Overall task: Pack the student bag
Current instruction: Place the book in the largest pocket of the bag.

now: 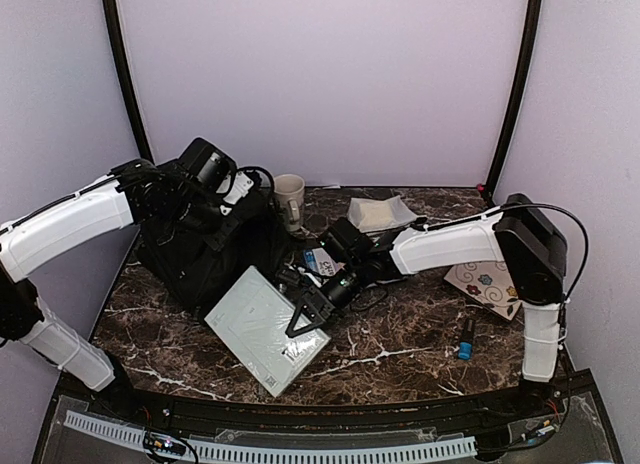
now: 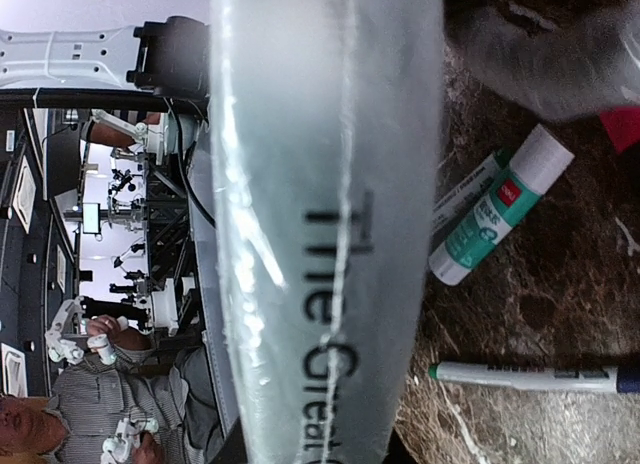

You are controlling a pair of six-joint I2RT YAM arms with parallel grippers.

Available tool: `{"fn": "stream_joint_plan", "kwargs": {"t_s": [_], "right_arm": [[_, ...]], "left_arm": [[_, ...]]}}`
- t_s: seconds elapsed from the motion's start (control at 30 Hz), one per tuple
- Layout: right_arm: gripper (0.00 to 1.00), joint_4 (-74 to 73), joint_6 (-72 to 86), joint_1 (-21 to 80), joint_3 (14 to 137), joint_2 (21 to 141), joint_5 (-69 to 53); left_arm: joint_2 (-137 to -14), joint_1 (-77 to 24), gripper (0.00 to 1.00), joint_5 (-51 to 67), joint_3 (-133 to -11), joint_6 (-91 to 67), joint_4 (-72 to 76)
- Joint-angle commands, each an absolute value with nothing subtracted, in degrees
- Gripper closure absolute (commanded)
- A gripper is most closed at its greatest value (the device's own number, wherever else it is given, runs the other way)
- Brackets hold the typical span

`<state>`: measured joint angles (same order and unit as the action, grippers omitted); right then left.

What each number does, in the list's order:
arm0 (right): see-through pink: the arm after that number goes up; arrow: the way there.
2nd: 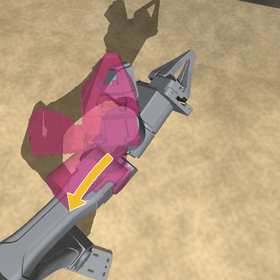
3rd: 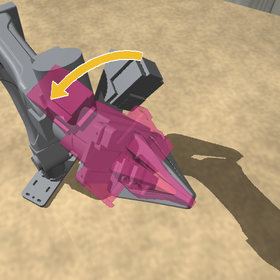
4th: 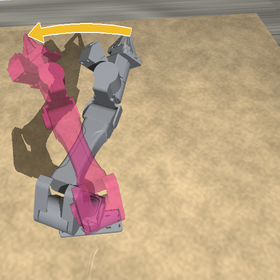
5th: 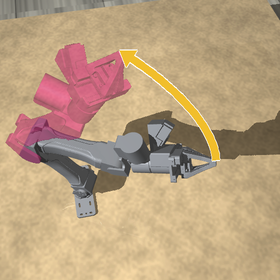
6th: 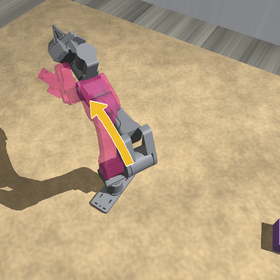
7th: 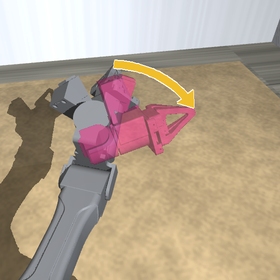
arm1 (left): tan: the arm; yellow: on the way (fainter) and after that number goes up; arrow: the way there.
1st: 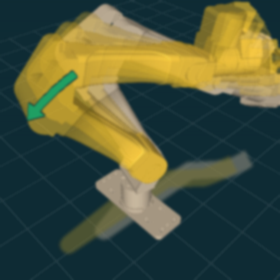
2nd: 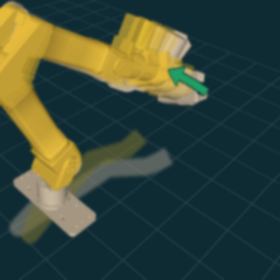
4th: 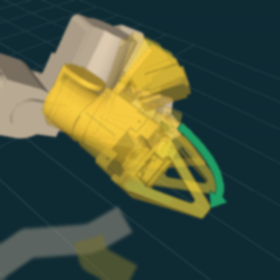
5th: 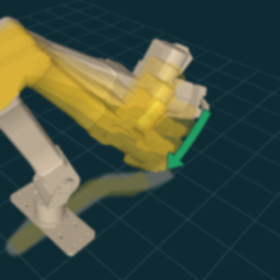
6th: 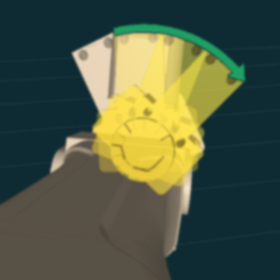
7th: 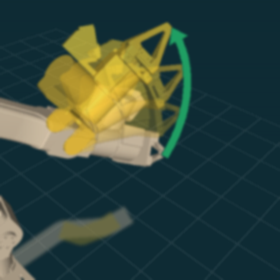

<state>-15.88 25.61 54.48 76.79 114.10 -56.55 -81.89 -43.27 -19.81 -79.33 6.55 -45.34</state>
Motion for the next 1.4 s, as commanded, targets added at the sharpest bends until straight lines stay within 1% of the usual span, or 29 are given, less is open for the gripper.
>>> {"fn": "stream_joint_plan", "kwargs": {"t_s": [0.0,0.13,0.3,0.47,0.6,0.73,0.87,1.0,1.17,1.37], "right_arm": [[1.00,-7.4,31.4,55.3,84.4,116.5,-60.1],[1.00,-6.5,35.5,55.5,90.3,120.7,-59.4],[1.00,-2.8,41.3,55.9,94.9,125.5,-59.5],[1.00,-0.7,45.7,56.0,98.4,127.7,-58.2],[1.00,-1.0,46.4,56.8,97.0,125.3,-57.2],[1.00,2.4,49.3,58.1,92.0,121.5,-58.3],[1.00,3.9,50.3,58.6,90.2,119.6,-59.4],[1.00,11.0,56.3,58.8,87.7,119.3,-63.0],[1.00,9.8,56.4,58.6,87.8,119.0,-61.1],[1.00,8.6,58.0,58.6,93.6,123.6,-60.0]], "left_arm": [[-77.9,-43.4,1.00,-15.8,-78.0,7.1,-39.8],[-75.8,-43.4,1.00,-15.0,-77.6,6.1,-42.8],[-73.5,-43.4,1.00,-14.7,-77.4,5.8,-46.4],[-71.6,-43.4,1.00,-10.2,-76.4,4.8,-47.6],[-71.6,-43.4,1.00,-12.6,-75.8,3.7,-48.2],[-73.3,-43.4,1.00,-17.2,-75.5,2.1,-49.7],[-75.1,-42.7,1.00,-21.4,-75.5,-0.6,-52.4],[-76.5,-41.7,1.00,-21.3,-75.1,-2.4,-53.8],[-76.7,-41.6,1.00,-20.1,-75.3,-3.1,-53.3],[-74.4,-41.6,1.00,-16.7,-75.6,-5.4,-52.5]]}}
